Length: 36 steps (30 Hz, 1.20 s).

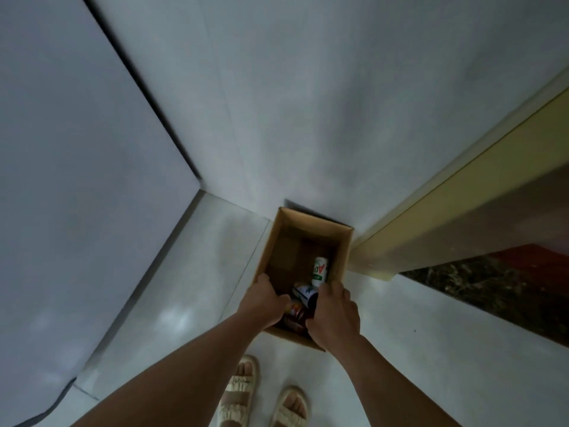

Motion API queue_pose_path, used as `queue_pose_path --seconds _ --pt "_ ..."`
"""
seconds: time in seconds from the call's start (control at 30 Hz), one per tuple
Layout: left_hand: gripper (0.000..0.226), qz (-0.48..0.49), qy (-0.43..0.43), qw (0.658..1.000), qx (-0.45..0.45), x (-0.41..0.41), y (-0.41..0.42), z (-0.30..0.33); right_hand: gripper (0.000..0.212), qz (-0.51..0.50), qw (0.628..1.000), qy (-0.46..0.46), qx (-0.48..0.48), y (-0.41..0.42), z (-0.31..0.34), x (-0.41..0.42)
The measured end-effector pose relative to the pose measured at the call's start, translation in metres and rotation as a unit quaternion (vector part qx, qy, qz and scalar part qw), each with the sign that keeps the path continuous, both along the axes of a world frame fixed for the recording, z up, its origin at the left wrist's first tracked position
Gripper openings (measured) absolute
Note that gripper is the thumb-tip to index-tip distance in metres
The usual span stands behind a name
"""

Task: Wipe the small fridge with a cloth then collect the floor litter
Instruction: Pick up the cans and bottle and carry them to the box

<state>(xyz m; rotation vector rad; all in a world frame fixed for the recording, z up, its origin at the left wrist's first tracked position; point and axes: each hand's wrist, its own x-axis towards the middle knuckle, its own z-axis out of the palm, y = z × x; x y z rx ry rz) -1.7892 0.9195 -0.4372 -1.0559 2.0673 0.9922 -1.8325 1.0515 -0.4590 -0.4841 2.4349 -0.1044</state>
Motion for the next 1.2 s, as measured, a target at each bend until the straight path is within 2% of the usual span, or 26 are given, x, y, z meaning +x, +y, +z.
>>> queue_pose_path --seconds 0.17,0.3,0.7,0.87,1.2 --pt "0.048 0.037 0.044 0.998 -0.003 0.029 -0.001 0.094 0.077 0.022 1.000 0.012 -0.016 -0.004 0.087 0.007" --pt "0.050 0.074 0.082 0.994 -0.002 0.061 -0.008 0.151 0.067 0.053 0.997 0.047 -0.037 -0.013 0.145 0.025" --pt "0.067 0.173 0.130 0.976 -0.014 0.192 -0.046 0.235 0.061 0.141 0.986 0.078 -0.044 -0.061 0.243 0.128" --pt "0.067 0.225 0.147 0.963 -0.024 0.281 -0.062 0.262 0.055 0.180 0.979 0.088 -0.045 -0.086 0.271 0.198" --pt "0.067 0.353 0.189 0.915 -0.045 0.516 -0.094 0.319 0.067 0.302 0.945 0.106 -0.066 -0.145 0.322 0.410"
